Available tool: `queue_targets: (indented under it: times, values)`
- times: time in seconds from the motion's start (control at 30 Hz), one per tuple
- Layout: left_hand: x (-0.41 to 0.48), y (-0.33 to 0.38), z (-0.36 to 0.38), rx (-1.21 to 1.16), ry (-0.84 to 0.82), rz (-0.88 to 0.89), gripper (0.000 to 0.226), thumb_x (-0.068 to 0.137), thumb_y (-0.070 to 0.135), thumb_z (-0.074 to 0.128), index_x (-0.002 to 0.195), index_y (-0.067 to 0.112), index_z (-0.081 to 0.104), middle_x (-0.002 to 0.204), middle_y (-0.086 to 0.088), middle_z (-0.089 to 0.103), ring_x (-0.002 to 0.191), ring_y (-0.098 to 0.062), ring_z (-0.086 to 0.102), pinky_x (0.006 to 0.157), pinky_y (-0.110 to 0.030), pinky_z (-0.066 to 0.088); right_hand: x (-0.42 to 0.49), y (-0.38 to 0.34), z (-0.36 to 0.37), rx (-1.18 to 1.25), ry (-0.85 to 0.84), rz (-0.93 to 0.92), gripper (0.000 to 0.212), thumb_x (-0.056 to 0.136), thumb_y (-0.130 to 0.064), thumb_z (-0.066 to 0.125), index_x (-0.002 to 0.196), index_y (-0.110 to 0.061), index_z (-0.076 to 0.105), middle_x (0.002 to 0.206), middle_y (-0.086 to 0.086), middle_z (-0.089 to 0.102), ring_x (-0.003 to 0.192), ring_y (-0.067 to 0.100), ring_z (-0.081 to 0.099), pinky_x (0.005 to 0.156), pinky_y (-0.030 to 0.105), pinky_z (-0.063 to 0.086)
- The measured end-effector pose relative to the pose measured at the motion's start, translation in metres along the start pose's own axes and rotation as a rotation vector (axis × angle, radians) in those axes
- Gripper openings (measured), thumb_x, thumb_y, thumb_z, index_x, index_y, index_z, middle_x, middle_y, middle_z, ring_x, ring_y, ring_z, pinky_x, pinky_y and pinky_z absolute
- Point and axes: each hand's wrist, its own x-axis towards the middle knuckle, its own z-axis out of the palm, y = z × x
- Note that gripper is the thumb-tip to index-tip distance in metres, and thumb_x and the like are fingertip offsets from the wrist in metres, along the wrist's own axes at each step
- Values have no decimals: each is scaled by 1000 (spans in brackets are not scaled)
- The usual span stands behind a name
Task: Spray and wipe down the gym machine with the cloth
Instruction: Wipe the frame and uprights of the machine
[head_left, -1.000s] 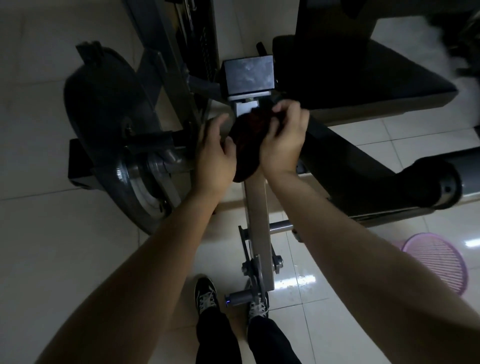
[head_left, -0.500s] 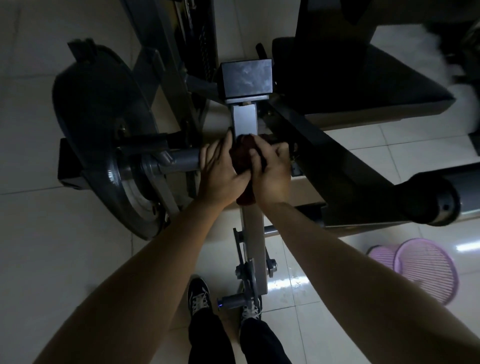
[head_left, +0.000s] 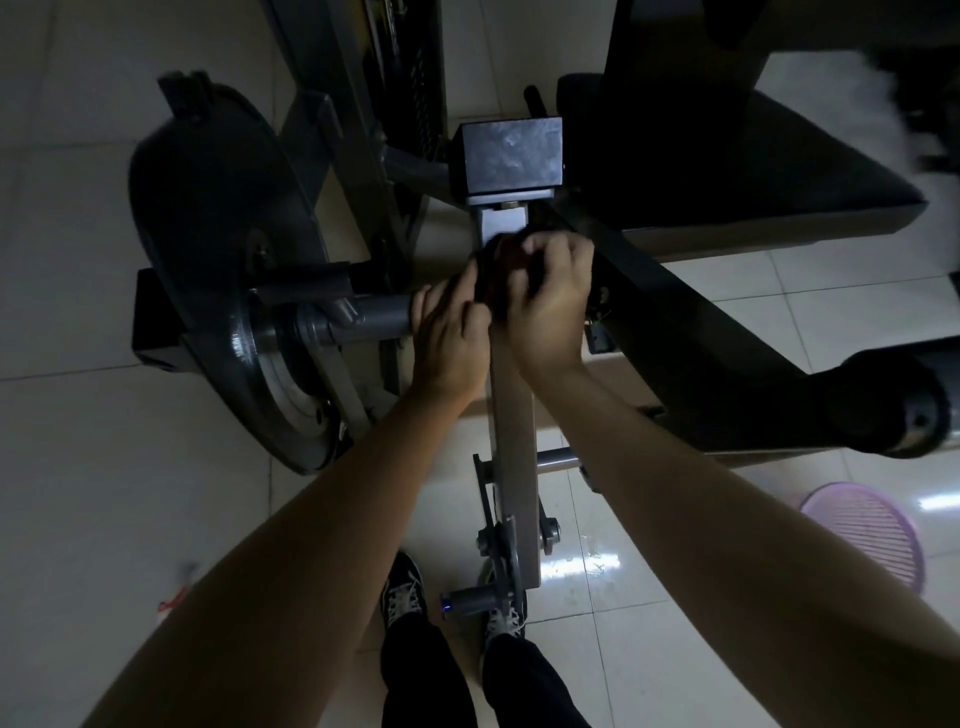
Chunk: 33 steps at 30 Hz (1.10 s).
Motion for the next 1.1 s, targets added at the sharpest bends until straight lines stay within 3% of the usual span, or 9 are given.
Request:
queue_targets:
  times: [0.1, 0.23, 0.37, 0.5, 0.6, 0.7, 0.8, 0.97, 1.1]
  values:
    - [-6, -6, 3, 133, -15, 83, 70, 90, 30, 23, 148, -6, 41, 146, -23, 51, 140, -38, 42, 121, -48, 13, -40, 15, -5, -104, -113, -12, 22, 82, 3, 61, 101, -9, 60, 119, 4, 46, 103, 17, 49, 84, 17, 39]
    - [-4, -11, 9, 157, 35, 101, 69, 90, 28, 29, 149, -5, 39, 137, -23, 58, 136, -38, 46, 120, -52, 17, -70, 33, -16, -198, -202, -32, 27, 78, -10, 76, 103, -10, 65, 120, 11, 53, 99, 26, 58, 78, 30, 51]
    - [-2, -16, 11, 150, 54, 95, 67, 89, 26, 31, 149, -2, 41, 135, -21, 58, 135, -32, 46, 121, -47, 15, -34, 7, -22, -62, -122, -15, 23, 86, -8, 56, 106, -4, 64, 116, 14, 52, 100, 25, 55, 80, 10, 34]
    - [-1, -17, 10, 172, 74, 144, 63, 88, 25, 35, 146, 0, 46, 134, -17, 60, 134, -26, 43, 120, -33, 9, 24, -20, -3, -12, 77, -28, 21, 79, 7, 54, 97, -1, 61, 109, 15, 52, 95, 23, 54, 83, 28, 45]
    - [-2, -15, 10, 196, 84, 168, 62, 92, 32, 37, 145, 1, 47, 132, -16, 61, 131, -26, 45, 117, -33, 13, 15, -17, 9, -26, 31, -15, 20, 82, 3, 52, 100, -3, 60, 122, 14, 49, 105, 22, 55, 89, 36, 50]
    - [-3, -14, 10, 222, 83, 157, 63, 94, 34, 35, 144, -1, 47, 132, -17, 61, 131, -29, 48, 118, -43, 19, -9, 0, 4, -54, -51, 8, 20, 87, 2, 52, 104, -5, 60, 136, 11, 43, 111, 16, 51, 89, 26, 48]
    - [-4, -15, 12, 221, 84, 148, 64, 96, 34, 34, 146, -3, 44, 134, -20, 60, 134, -33, 48, 119, -50, 22, -28, 13, -9, -54, -164, 32, 21, 85, 3, 55, 101, -8, 62, 128, 8, 45, 106, 12, 47, 88, 19, 40]
    - [-4, -17, 9, 247, 78, 181, 62, 98, 37, 32, 144, -1, 47, 135, -17, 60, 135, -31, 49, 119, -47, 21, -27, 6, -13, 4, -161, 24, 23, 90, 1, 61, 111, -4, 69, 130, 11, 50, 119, 17, 47, 101, 12, 35]
    - [-4, -13, 7, 234, 92, 249, 56, 92, 31, 36, 138, 2, 52, 130, -17, 62, 130, -32, 50, 116, -47, 23, 10, -8, 4, -16, -52, -82, 31, 88, -6, 61, 117, -5, 70, 133, 20, 51, 121, 31, 51, 105, 40, 43]
